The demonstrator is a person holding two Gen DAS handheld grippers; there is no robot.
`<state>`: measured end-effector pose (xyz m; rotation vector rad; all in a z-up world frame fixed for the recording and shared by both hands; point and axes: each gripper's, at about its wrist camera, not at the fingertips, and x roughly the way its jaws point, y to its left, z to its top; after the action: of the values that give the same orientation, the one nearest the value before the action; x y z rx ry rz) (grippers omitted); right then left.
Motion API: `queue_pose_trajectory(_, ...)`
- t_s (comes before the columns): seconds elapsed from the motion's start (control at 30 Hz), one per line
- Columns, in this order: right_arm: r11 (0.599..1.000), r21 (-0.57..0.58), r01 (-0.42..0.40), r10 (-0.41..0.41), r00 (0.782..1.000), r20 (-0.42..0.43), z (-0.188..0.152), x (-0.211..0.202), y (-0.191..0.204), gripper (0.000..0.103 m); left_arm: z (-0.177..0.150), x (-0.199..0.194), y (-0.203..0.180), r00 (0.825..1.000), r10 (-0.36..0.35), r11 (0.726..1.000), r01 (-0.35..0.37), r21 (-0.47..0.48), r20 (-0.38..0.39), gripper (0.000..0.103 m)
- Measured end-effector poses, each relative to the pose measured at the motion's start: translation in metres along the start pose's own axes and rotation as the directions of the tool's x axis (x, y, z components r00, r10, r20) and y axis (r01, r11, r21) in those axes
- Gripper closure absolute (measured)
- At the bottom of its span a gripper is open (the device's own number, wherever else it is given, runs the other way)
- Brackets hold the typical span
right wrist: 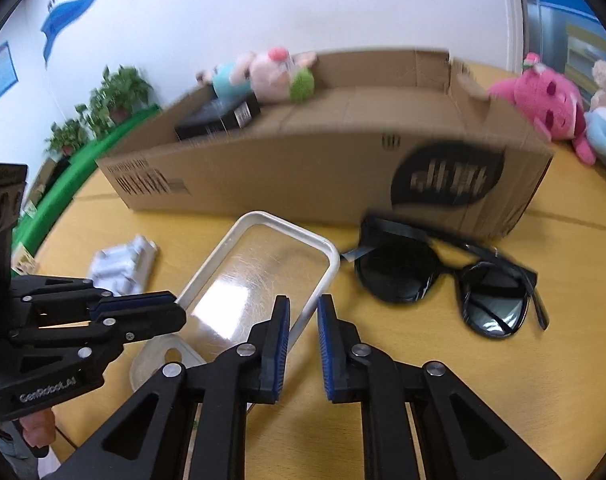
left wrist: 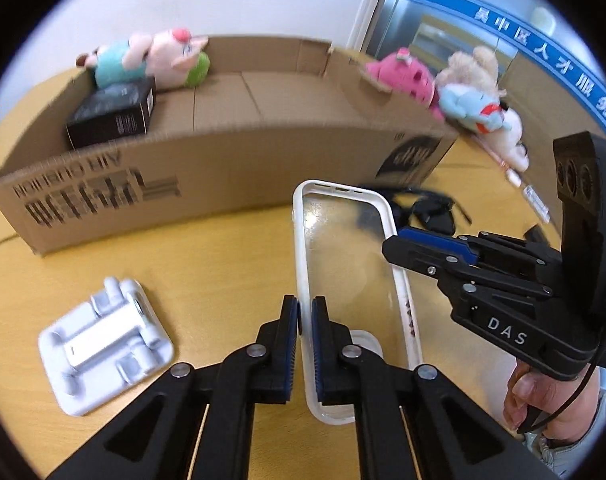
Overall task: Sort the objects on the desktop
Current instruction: 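Close both grippers on the white rim of the clear phone case, then lift the phone case with both grippers and lower it into the box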
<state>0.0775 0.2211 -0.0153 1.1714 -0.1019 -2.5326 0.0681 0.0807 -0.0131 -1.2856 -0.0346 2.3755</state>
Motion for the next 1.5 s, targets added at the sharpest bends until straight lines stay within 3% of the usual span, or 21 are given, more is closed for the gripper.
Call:
queue_pose_trajectory(0.27, 1.0, -0.021, 0.02, -0.017, 0.991, 0.135, 0.04, -0.044, 0.004, 0.09, 0.039, -0.036, -0.017, 0.993, -0.024, 0.998, 0.018, 0.053, 0.116, 0.097)
queue_pose_trajectory(0.53, 0.997, -0.052, 0.056, -0.043, 0.975, 0.218, 0.09, -0.076, 0.001, 0.09, 0.084, -0.062, -0.025, 0.978, -0.045, 0.995, 0.026, 0.094, 0.206, 0.096)
queue_pose_trajectory(0.77, 0.993, -0.095, 0.069, -0.043, 0.965, 0.26, 0.144, -0.08, 0.008, 0.09, 0.123, -0.07, -0.013, 0.971, -0.049, 0.998, 0.035, 0.06, 0.235, 0.096)
queue_pose_trajectory(1.2, 0.988, -0.148, 0.052, -0.02, 0.977, 0.21, 0.252, -0.029, -0.027, 0.09, 0.219, -0.038, 0.011, 0.975, -0.023, 0.999, 0.017, 0.03, 0.222, 0.096)
queue_pose_trajectory(1.5, 0.993, -0.11, 0.034, -0.027, 0.998, 0.065, 0.301, 0.059, -0.089, 0.09, 0.281, 0.052, 0.03, 0.996, -0.016, 0.999, 0.018, -0.029, 0.084, 0.095)
